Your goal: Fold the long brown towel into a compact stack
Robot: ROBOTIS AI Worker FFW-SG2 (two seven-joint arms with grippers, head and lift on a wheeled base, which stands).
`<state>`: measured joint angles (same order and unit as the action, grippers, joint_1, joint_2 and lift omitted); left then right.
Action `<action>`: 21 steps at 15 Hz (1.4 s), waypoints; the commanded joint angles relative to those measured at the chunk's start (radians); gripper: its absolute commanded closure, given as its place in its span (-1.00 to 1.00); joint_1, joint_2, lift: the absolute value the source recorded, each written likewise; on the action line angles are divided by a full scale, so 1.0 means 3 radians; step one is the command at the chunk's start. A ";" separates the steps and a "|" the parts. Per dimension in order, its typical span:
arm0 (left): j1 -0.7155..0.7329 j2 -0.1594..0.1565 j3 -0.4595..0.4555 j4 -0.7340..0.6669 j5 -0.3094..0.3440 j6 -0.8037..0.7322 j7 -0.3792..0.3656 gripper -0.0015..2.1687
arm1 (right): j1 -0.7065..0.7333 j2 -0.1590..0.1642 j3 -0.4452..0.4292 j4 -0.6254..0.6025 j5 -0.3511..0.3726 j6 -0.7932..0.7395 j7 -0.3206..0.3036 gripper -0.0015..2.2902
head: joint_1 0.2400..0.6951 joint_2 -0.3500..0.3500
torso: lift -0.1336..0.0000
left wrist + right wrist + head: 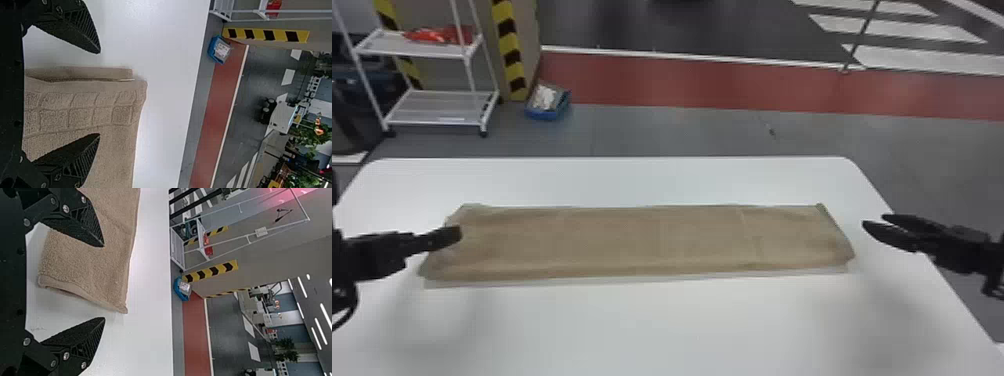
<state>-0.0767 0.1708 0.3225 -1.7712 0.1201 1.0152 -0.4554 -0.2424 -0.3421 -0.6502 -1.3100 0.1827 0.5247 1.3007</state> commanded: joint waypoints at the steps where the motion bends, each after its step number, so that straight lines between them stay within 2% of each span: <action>1: 0.0000 0.0003 -0.0006 0.0034 -0.0012 -0.0052 -0.0001 -0.86 | 0.0000 0.0000 -0.0001 0.0000 -0.0006 -0.0013 0.0000 -0.78 | 1.00 -0.39 | -0.85; 12: -0.0046 0.0029 -0.0027 0.0141 -0.0042 -0.0062 0.0010 -0.87 | 0.0005 -0.0036 -0.0042 0.0010 -0.0001 -0.0053 0.0031 -0.76 | 1.00 -0.40 | -0.85; 21: -0.0082 0.0039 -0.0150 0.0264 -0.0288 -0.0236 0.0061 -0.87 | 0.0005 -0.0005 -0.0016 0.0000 -0.0011 -0.0033 0.0057 -0.76 | 1.00 -0.35 | -0.85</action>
<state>-0.0950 0.1817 0.2879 -1.6995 0.0430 0.9488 -0.4367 -0.2408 -0.3476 -0.6555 -1.3090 0.1822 0.5121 1.3173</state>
